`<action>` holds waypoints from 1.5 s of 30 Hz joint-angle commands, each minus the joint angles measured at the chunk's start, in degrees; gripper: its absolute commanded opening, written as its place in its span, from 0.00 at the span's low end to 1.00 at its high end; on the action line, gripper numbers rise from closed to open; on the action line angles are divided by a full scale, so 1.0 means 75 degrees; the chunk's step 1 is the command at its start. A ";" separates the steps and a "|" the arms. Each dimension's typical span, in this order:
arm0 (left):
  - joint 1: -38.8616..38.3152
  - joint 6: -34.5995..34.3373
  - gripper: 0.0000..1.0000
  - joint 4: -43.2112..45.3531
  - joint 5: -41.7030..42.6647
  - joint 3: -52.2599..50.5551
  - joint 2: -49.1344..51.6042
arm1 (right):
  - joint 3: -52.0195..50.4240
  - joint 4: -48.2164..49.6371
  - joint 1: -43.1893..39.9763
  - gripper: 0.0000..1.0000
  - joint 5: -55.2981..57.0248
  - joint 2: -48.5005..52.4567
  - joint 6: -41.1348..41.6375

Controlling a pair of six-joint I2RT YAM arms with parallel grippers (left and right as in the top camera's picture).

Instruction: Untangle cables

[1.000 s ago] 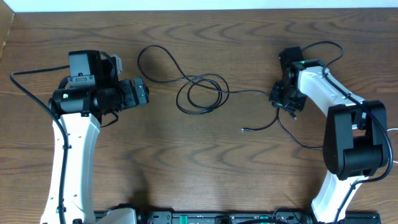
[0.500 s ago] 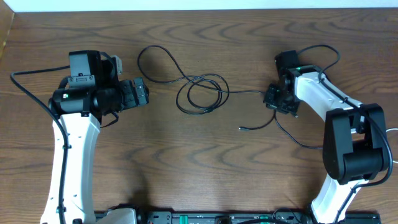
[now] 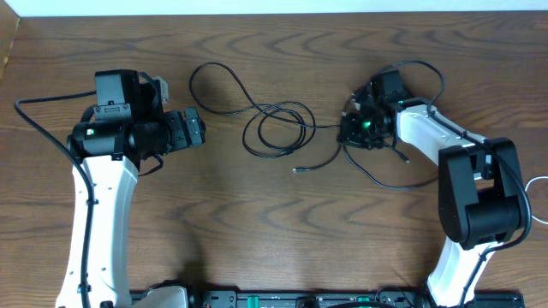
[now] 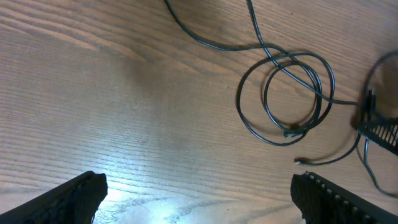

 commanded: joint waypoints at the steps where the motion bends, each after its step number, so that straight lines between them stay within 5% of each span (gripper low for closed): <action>1: 0.0026 0.0020 1.00 -0.0064 0.0093 -0.0032 -0.0114 | -0.0026 0.0475 0.0058 0.01 -0.1853 0.0029 -0.0871; 14: 0.0026 0.0020 1.00 -0.0096 0.0090 -0.0032 -0.0114 | -0.0017 0.0892 0.0055 0.01 -0.4115 -0.1378 -0.3430; 19: 0.0026 0.0020 1.00 -0.0105 0.0093 -0.0032 -0.0114 | -0.0017 0.1550 -0.0012 0.01 -0.4931 -0.1970 -0.3491; 45: 0.0026 0.0017 1.00 -0.0195 0.0093 -0.0032 -0.0114 | -0.0017 0.8722 -0.2428 0.01 -0.6280 -0.2363 0.2326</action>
